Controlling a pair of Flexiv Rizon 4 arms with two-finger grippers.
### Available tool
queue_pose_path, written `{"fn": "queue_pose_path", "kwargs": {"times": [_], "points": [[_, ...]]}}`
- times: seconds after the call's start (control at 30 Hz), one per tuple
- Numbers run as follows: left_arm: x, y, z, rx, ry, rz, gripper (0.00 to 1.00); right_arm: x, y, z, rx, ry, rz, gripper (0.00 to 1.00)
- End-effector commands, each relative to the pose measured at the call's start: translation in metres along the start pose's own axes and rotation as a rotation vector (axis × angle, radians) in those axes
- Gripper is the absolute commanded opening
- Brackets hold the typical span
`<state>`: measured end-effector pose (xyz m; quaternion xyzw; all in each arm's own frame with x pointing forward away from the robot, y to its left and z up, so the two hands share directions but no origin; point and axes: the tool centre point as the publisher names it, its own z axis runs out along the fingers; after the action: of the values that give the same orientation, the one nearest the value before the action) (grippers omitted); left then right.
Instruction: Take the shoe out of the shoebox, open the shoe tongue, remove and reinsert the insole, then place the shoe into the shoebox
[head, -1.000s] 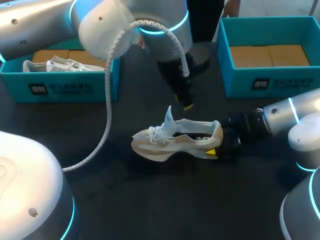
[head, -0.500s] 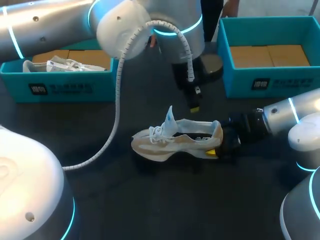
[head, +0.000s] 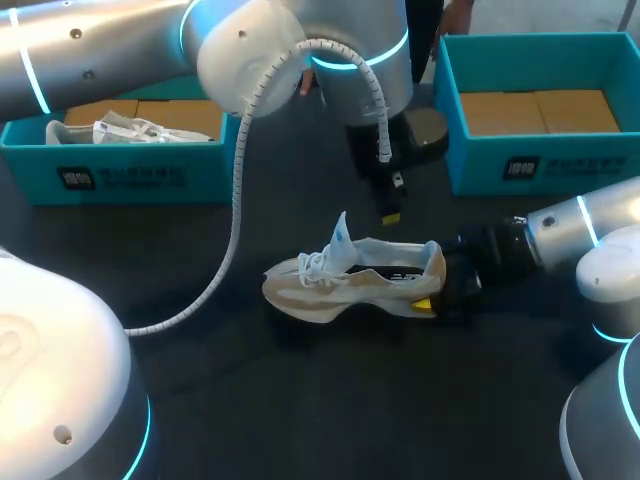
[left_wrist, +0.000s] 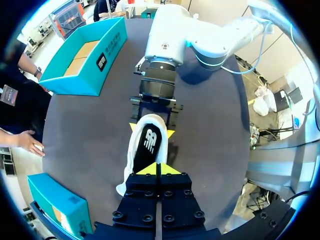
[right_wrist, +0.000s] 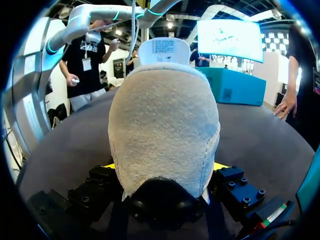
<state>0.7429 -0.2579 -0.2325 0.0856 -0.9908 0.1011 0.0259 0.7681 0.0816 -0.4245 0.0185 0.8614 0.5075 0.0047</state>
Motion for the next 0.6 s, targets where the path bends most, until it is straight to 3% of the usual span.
{"fn": "queue_pose_path", "kwargs": {"times": [0.03, 0.3, 0.6], "points": [[-0.003, 0.001, 0.002, 0.004, 0.015, 0.006, 0.0, -0.001, 0.001, 0.001, 0.004, -0.001, 0.001, 0.0], [-0.011, 0.0, 0.024, -0.034, 0.049, 0.123, 0.0, -0.001, 0.001, 0.001, 0.004, -0.001, 0.001, 0.0], [-0.003, -0.012, 0.061, -0.106, 0.078, 0.212, 0.0, -0.001, 0.001, 0.001, 0.004, -0.001, 0.001, 0.0]]}}
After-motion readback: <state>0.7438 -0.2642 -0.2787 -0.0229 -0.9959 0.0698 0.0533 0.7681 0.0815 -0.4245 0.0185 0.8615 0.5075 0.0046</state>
